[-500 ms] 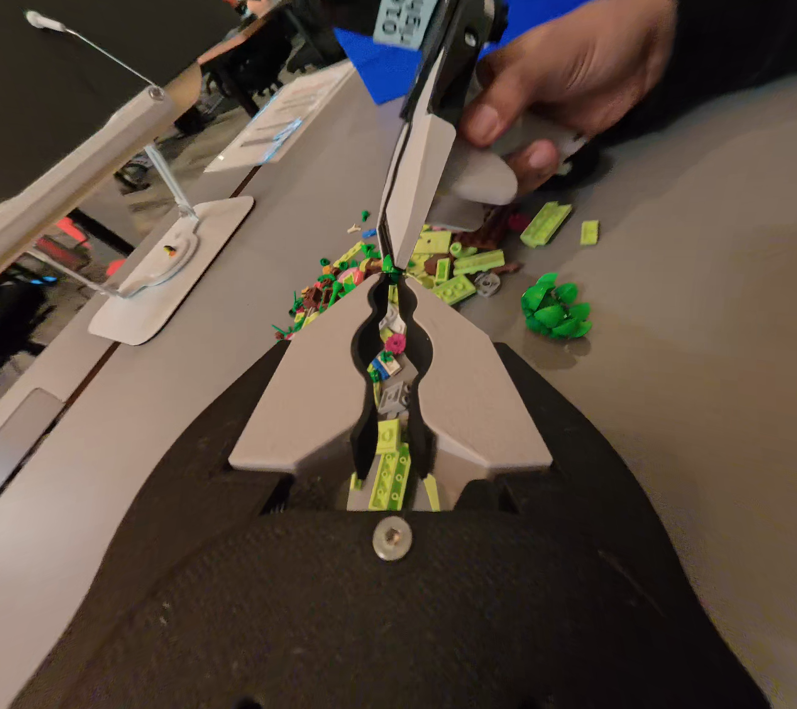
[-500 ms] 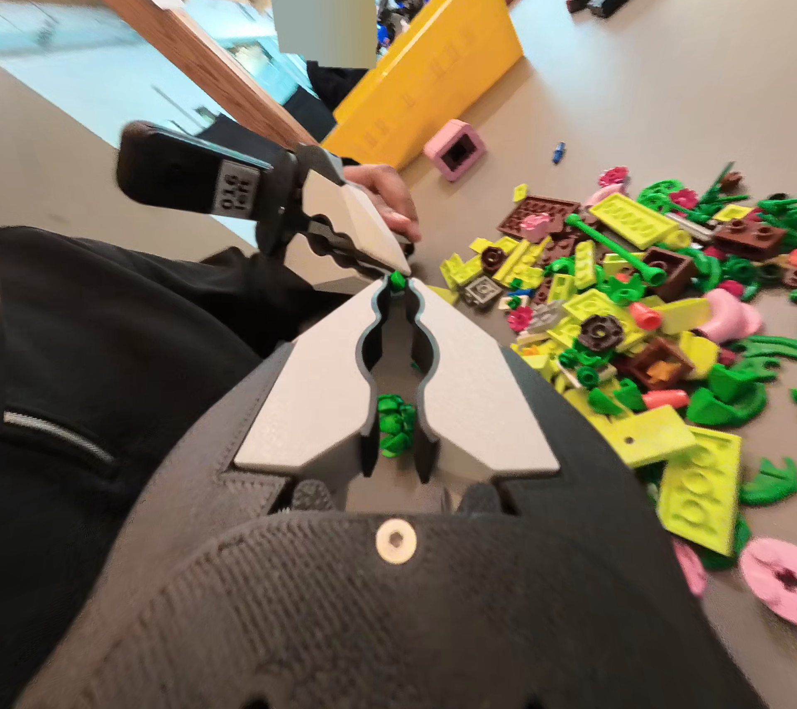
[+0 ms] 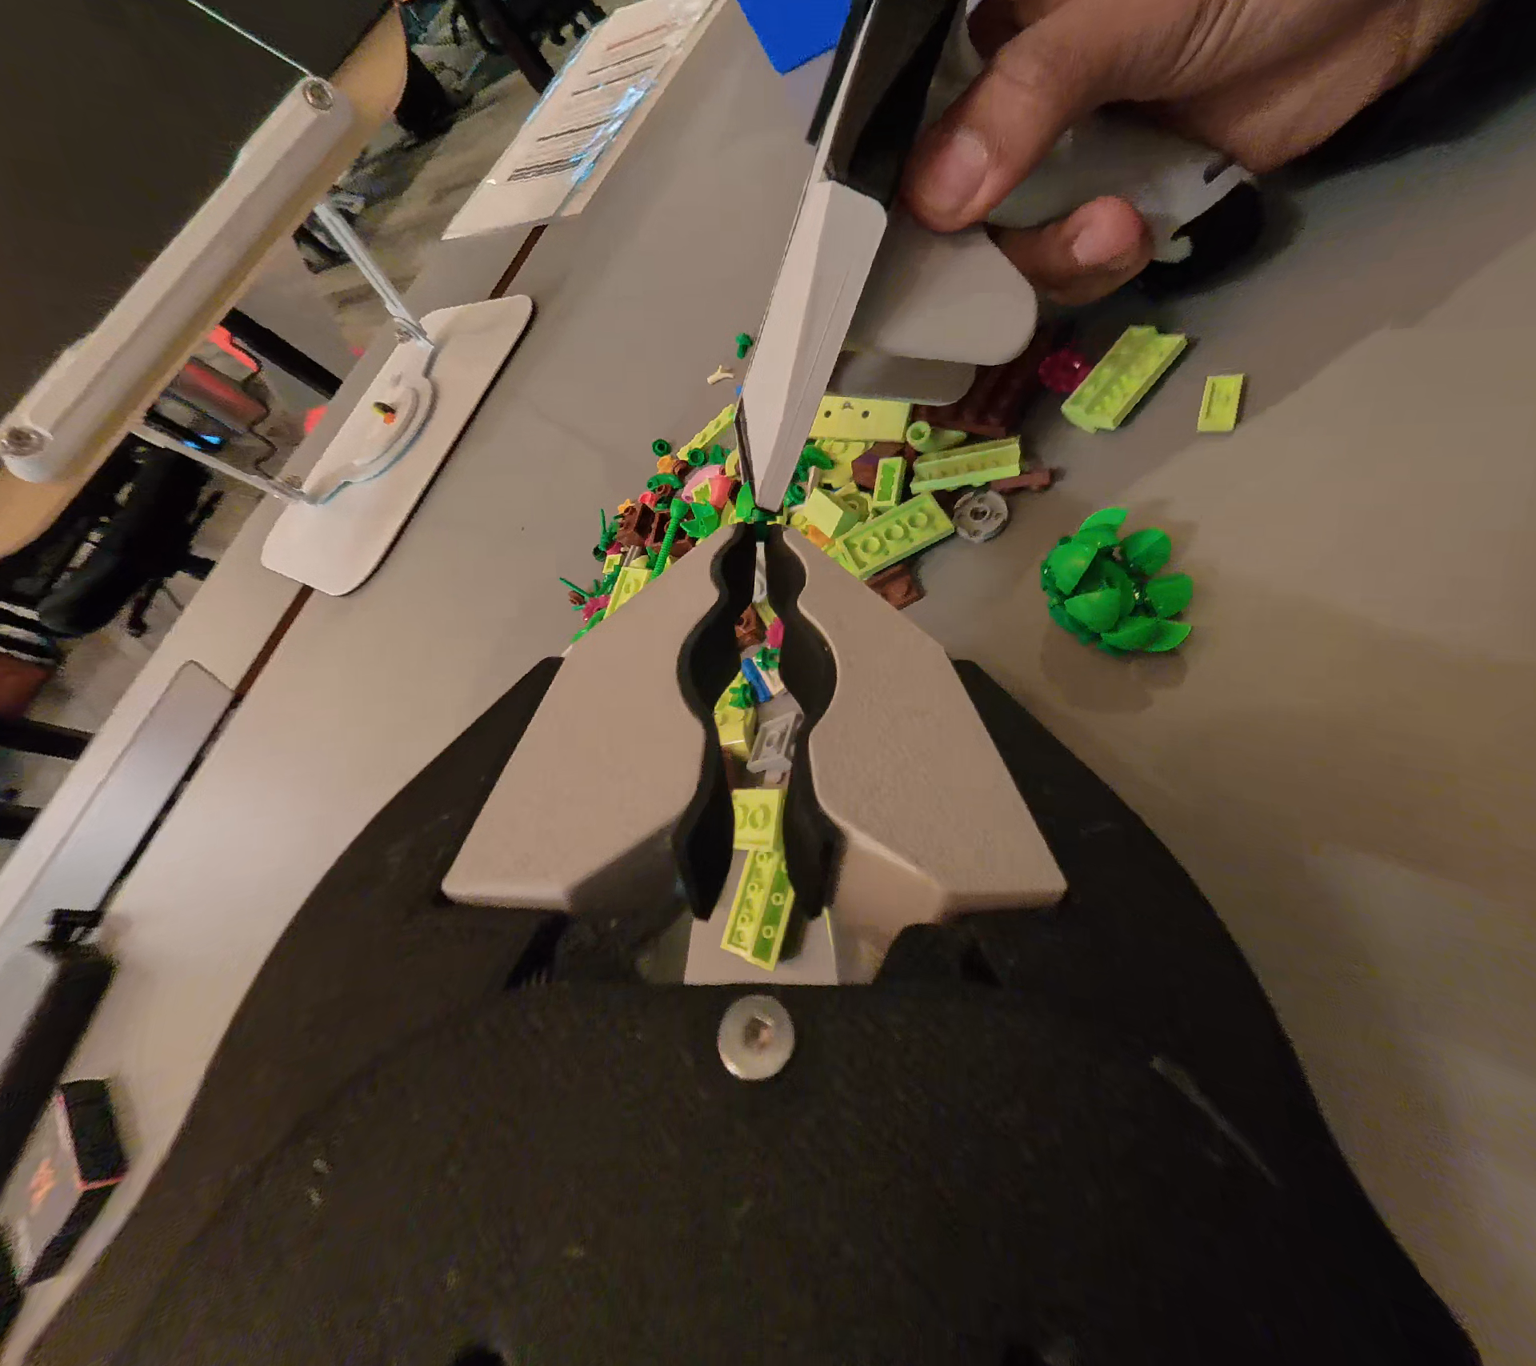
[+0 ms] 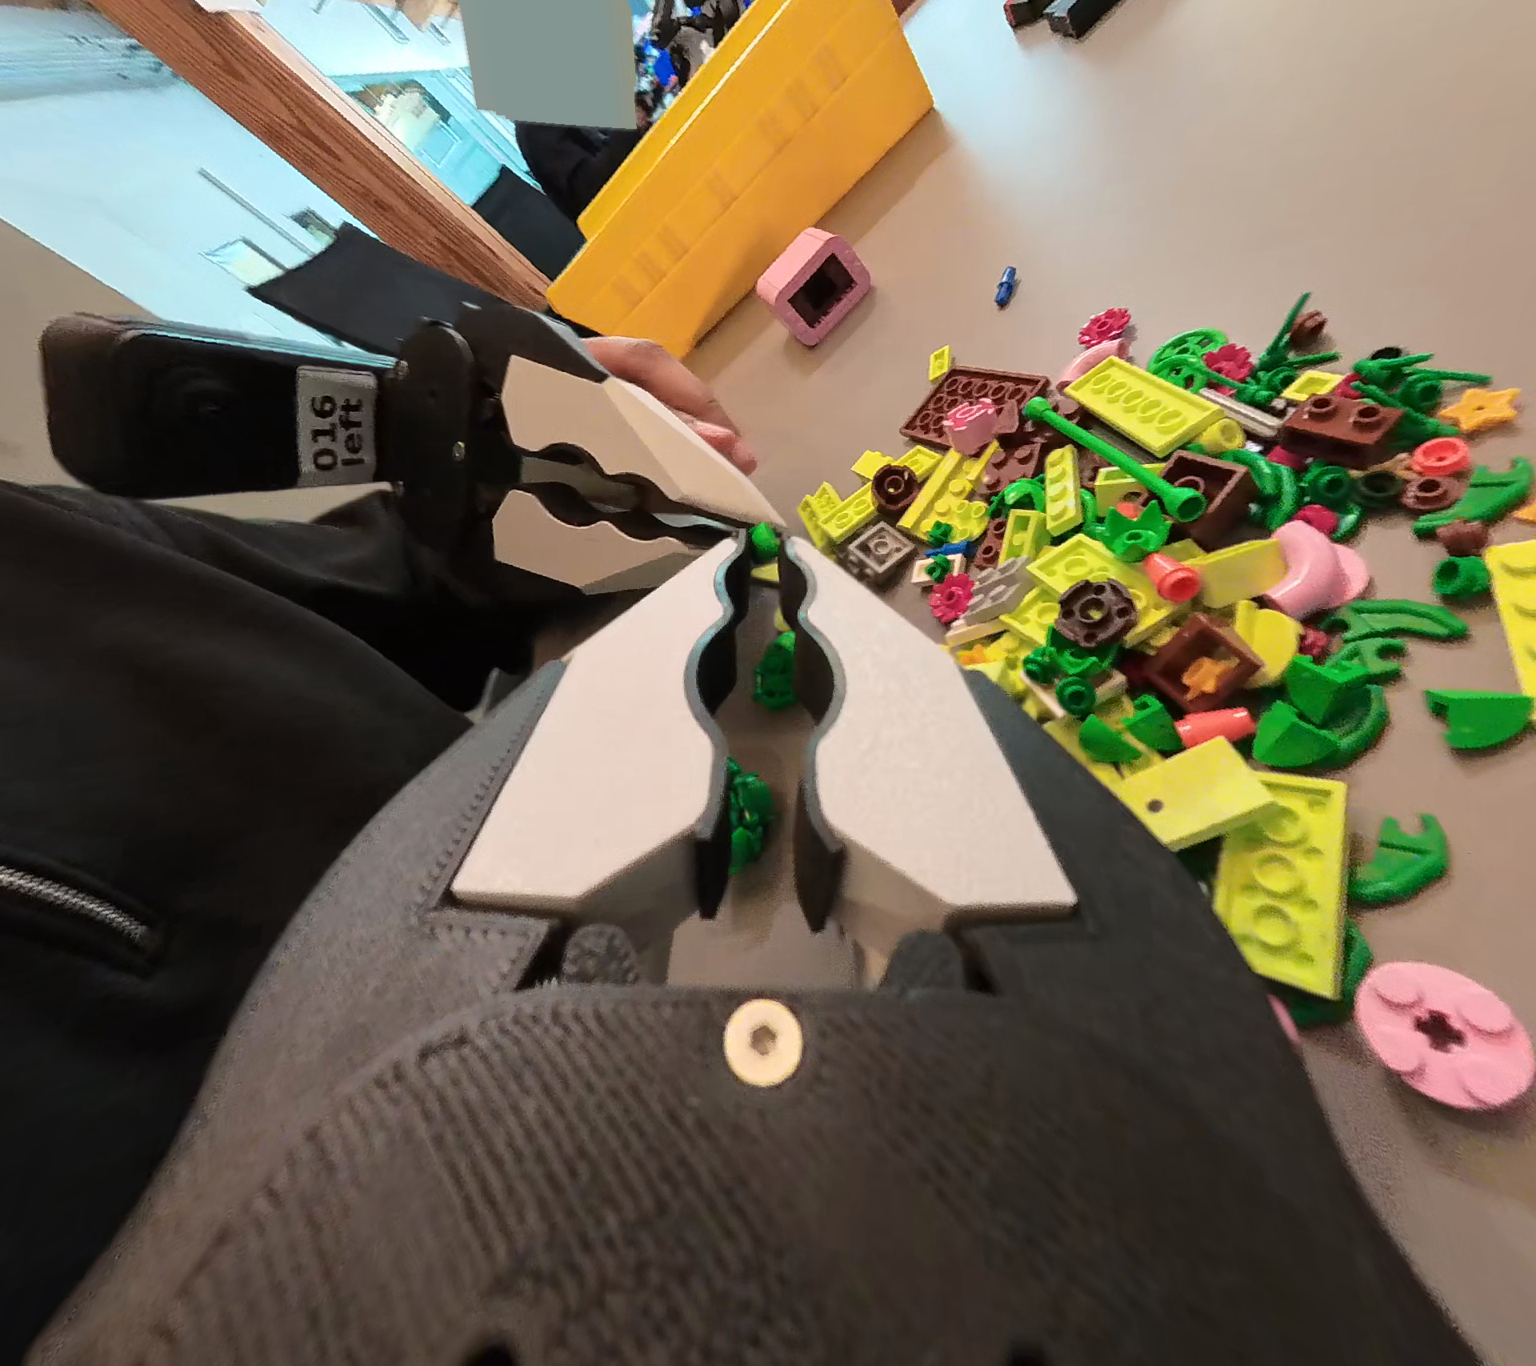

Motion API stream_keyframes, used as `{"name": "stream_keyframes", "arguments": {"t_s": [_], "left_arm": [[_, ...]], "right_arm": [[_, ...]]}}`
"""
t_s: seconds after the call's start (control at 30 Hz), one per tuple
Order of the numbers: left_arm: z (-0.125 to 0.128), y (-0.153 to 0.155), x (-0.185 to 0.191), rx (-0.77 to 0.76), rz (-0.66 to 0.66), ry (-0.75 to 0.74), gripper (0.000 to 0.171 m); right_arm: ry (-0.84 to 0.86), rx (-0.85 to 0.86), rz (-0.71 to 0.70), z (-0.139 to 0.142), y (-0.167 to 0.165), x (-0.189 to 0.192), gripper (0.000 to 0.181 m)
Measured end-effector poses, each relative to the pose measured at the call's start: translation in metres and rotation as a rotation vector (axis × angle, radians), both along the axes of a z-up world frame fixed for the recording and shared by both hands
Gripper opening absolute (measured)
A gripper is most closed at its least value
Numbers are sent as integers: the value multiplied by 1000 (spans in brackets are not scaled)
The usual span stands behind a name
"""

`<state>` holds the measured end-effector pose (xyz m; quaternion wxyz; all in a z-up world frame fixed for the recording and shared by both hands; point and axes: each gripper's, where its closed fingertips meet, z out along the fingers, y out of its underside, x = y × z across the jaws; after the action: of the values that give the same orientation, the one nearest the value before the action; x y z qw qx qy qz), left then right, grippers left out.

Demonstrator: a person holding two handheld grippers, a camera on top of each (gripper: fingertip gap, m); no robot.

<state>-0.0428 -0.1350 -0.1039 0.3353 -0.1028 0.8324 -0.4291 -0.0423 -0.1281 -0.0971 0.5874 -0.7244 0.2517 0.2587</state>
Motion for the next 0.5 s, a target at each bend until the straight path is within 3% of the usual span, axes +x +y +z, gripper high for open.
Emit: {"name": "stream_keyframes", "arguments": {"t_s": [0.2, 0.27, 0.33, 0.4, 0.5], "left_arm": [[6, 1, -5, -144, -21, 189, 0], [-9, 19, 4, -101, 25, 214, 0], [1, 19, 8, -241, 1, 307, 0], [2, 21, 13, -298, -5, 348, 0], [-13, 31, 20, -211, 30, 318, 0]], "right_arm": [[8, 60, 26, 14, -4, -3, 2], [20, 205, -78, 43, -26, 23, 2], [-31, 240, -192, 56, -60, 55, 2], [-99, 164, -224, 47, -72, 67, 3], [-138, 11, -174, 17, -60, 64, 3]]}}
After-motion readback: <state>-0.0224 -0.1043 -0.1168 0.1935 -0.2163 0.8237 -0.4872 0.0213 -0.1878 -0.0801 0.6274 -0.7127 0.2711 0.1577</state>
